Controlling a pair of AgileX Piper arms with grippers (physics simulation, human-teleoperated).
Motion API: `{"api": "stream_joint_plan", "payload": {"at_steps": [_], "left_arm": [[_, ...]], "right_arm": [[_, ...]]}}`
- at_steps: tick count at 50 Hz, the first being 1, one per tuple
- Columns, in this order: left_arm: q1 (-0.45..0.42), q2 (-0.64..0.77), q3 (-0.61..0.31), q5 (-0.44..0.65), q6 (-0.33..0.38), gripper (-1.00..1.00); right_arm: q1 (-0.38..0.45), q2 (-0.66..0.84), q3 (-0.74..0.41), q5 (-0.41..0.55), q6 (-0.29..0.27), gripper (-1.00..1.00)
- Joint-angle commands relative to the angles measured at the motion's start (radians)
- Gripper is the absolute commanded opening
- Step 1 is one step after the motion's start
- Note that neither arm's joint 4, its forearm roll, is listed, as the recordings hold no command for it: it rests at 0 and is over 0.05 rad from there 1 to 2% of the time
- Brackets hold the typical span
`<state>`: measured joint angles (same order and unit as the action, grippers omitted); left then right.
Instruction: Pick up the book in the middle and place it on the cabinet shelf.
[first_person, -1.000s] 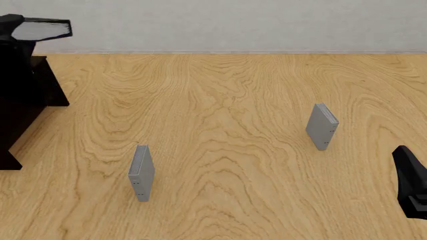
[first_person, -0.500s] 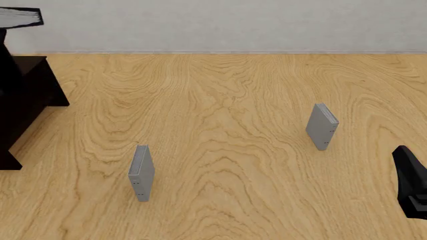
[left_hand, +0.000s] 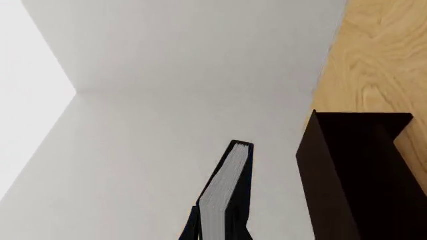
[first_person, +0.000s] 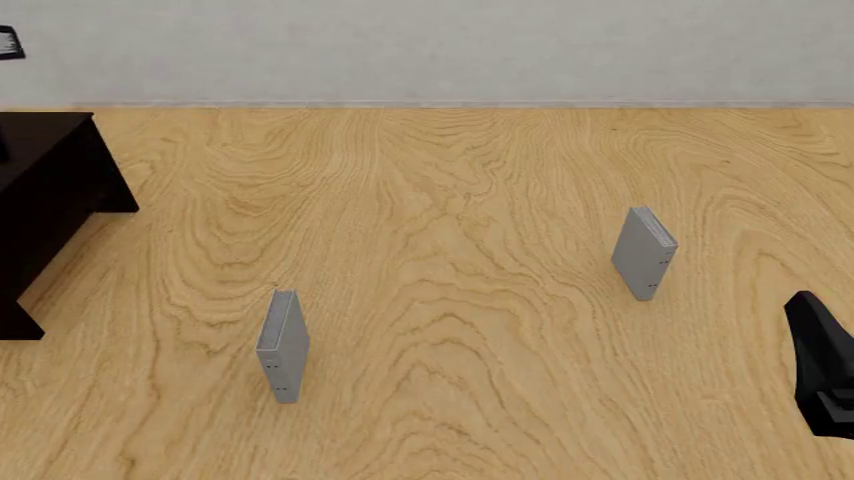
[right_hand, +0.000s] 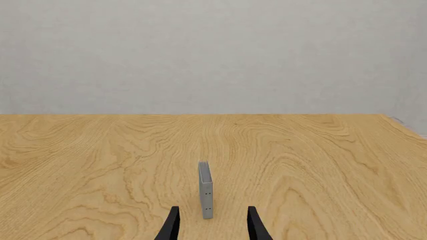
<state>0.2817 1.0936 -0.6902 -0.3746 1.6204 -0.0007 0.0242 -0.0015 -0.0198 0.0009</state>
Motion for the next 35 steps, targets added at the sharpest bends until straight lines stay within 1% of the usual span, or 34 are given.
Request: {"api": "stream_joint_plan", "payload": {"at_steps": [1, 13, 16, 25, 35], "left_arm": [[0.065, 0.033, -0.043, -0.006, -0.011, -1.00], [0.102, 0.082, -0.060, -0.010, -0.034, -1.00], [0.101, 0.102, -0.060, -0.018, -0.046, -1.00], [0.094, 0.150, -0.049, -0.047, -0.049, -1.00], [0.094, 0.224, -0.061, -0.088, -0.072, -1.00]], "right_arm": [[0.000, 0.000, 0.000, 0.000, 0.000, 1.00], [0.000, 0.000, 0.000, 0.000, 0.000, 1.00], [0.000, -0.001, 0.000, 0.000, 0.000, 1.00], [0.000, 0.000, 0.000, 0.000, 0.000, 1.00], [0.000, 0.000, 0.000, 0.000, 0.000, 1.00]]}}
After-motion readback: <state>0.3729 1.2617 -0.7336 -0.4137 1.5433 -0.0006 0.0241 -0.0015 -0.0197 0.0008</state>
